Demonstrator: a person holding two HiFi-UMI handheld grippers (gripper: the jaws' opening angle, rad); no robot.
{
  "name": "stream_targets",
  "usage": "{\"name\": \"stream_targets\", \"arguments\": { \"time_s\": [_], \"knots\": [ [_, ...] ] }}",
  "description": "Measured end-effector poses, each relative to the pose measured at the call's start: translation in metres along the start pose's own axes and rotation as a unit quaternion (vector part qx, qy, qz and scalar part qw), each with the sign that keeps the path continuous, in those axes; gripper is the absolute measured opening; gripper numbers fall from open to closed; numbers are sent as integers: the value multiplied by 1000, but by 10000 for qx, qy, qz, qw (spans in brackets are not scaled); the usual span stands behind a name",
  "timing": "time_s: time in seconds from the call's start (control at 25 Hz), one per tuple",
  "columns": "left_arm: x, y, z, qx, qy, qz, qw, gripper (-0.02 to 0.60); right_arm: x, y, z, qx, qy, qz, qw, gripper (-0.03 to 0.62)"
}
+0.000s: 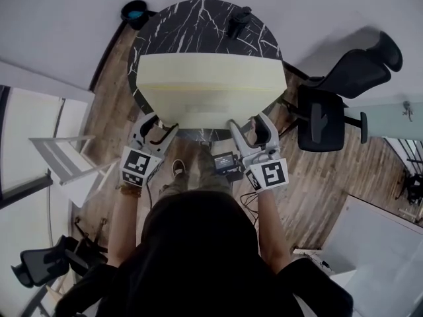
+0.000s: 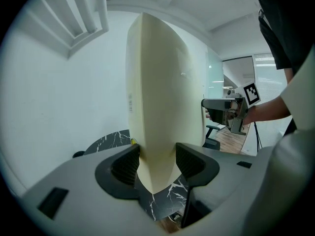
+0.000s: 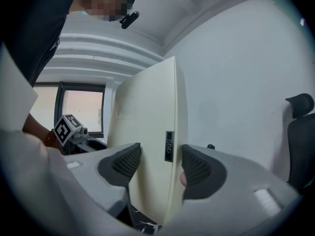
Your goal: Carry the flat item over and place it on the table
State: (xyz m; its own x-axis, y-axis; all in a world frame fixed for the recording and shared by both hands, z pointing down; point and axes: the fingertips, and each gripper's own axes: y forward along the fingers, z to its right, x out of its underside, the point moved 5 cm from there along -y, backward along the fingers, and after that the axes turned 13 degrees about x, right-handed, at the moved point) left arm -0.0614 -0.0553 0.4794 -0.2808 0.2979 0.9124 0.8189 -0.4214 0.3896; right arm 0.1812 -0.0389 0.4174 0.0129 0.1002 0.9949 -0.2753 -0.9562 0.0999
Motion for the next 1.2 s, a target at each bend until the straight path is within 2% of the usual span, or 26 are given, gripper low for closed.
{"name": "stream_targets", "arguments": {
  "time_s": [0.32,0.76,1.2],
  "knots": [
    [22,10,-7,-64,-331,-113,9994,229,23,14,3,-149,67,-305,9994,259],
    [43,38,-13,-32,-589,-309,9978,229,56,29,24,-243,220,-690,9971,259],
    [68,66,-22,-21,-1018,-492,9936,229,90,52,42,-346,415,-1127,9922,258]
  ]
}}
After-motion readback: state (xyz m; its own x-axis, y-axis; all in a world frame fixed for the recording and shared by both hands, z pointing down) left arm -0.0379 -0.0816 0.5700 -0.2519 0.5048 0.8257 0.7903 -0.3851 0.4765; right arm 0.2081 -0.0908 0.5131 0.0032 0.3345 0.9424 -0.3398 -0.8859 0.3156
